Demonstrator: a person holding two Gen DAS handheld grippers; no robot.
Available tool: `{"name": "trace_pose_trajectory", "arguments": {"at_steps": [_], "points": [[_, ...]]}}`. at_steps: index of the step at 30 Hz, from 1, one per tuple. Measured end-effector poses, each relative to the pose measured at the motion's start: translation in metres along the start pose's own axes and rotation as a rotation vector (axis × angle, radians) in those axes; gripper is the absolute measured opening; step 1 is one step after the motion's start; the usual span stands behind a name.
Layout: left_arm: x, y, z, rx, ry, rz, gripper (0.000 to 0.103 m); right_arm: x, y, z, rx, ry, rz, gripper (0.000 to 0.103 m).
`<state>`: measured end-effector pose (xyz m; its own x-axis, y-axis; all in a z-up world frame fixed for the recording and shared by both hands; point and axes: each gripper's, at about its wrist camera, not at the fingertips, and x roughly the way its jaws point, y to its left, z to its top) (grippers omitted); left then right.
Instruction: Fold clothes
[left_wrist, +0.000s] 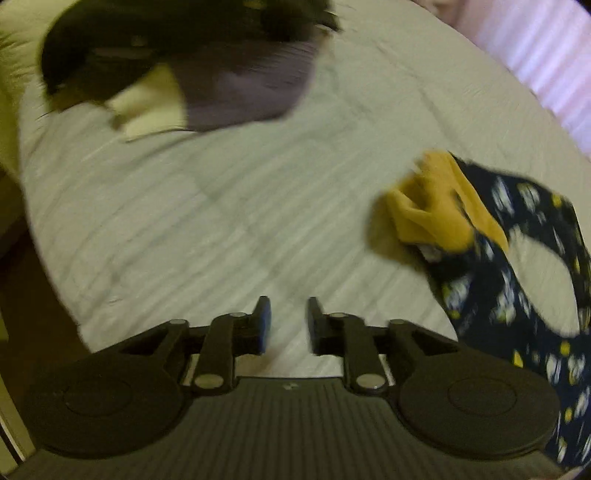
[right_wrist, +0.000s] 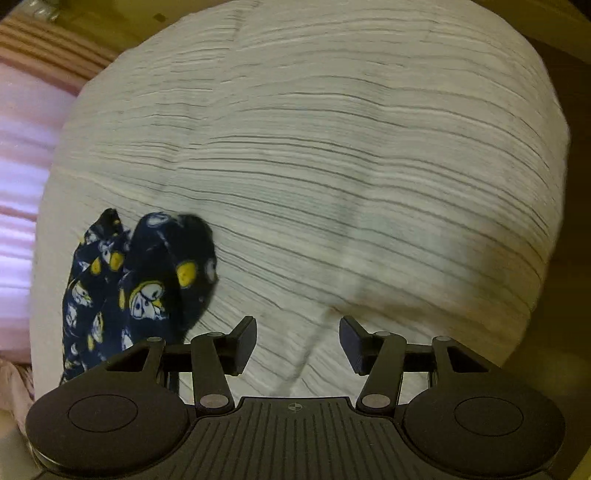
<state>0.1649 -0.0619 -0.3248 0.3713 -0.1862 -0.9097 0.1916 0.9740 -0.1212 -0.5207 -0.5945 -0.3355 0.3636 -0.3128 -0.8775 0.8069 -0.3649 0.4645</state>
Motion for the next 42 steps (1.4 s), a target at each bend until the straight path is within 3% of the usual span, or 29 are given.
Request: {"name": "trace_pose_trajectory", "arguments": {"at_steps": [3,7,11,16,18,21,22,23,24,25,29,32,33,35,38,39,42], "points": [[0.014,-0.033,-0.002,0.026,-0.007,-0.066,0.039,0.015,0.016,0.006,-0.057,0.000,0.060,0.054],[0.045,-0.050,-0.002,0.007,-0.008,-0.155,0.041,0.038,0.028,-0.004,-0.079,0.019,0.109,0.054],[0.065,-0.048,0.007,-0.101,-0.057,-0.249,0.042,0.063,0.035,-0.014,-0.084,0.031,0.162,0.054],[0.057,-0.043,0.014,-0.192,-0.151,-0.378,0.046,0.078,0.034,-0.022,-0.044,-0.014,0.250,0.054],[0.055,-0.042,0.016,-0.197,-0.166,-0.381,0.046,0.078,0.032,-0.024,-0.012,-0.044,0.273,0.055],[0.062,-0.040,0.019,-0.188,-0.165,-0.342,0.052,0.078,0.031,-0.024,0.011,-0.058,0.297,0.080],[0.068,-0.040,0.022,-0.183,-0.160,-0.317,0.051,0.079,0.031,-0.024,0.010,-0.068,0.296,0.080],[0.076,-0.040,0.025,-0.173,-0.153,-0.295,0.049,0.079,0.031,-0.023,0.009,-0.078,0.295,0.080],[0.082,-0.042,0.028,-0.151,-0.142,-0.274,0.031,0.079,0.032,-0.023,0.008,-0.088,0.294,0.080],[0.086,-0.045,0.031,-0.126,-0.130,-0.254,0.007,0.081,0.031,-0.022,0.020,-0.095,0.293,0.080],[0.093,-0.053,0.041,-0.033,-0.124,-0.206,0.006,0.096,0.022,-0.012,0.124,-0.097,0.307,0.080],[0.087,-0.051,0.048,-0.014,-0.133,-0.195,0.006,0.105,0.026,-0.004,0.126,-0.097,0.333,0.080],[0.086,-0.050,0.050,-0.014,-0.129,-0.186,0.006,0.108,0.030,-0.001,0.105,-0.092,0.335,0.078],[0.084,-0.049,0.053,-0.010,-0.125,-0.174,0.006,0.114,0.037,0.004,0.075,-0.074,0.332,0.056],[0.077,-0.052,0.058,0.021,-0.131,-0.157,0.006,0.124,0.044,0.011,0.084,-0.041,0.336,0.010],[0.073,-0.052,0.061,0.031,-0.135,-0.158,0.006,0.123,0.047,0.014,0.077,-0.046,0.337,0.004],[0.048,-0.040,0.071,0.031,-0.172,-0.183,0.006,0.075,0.067,0.022,-0.064,-0.189,0.384,0.004]]}}
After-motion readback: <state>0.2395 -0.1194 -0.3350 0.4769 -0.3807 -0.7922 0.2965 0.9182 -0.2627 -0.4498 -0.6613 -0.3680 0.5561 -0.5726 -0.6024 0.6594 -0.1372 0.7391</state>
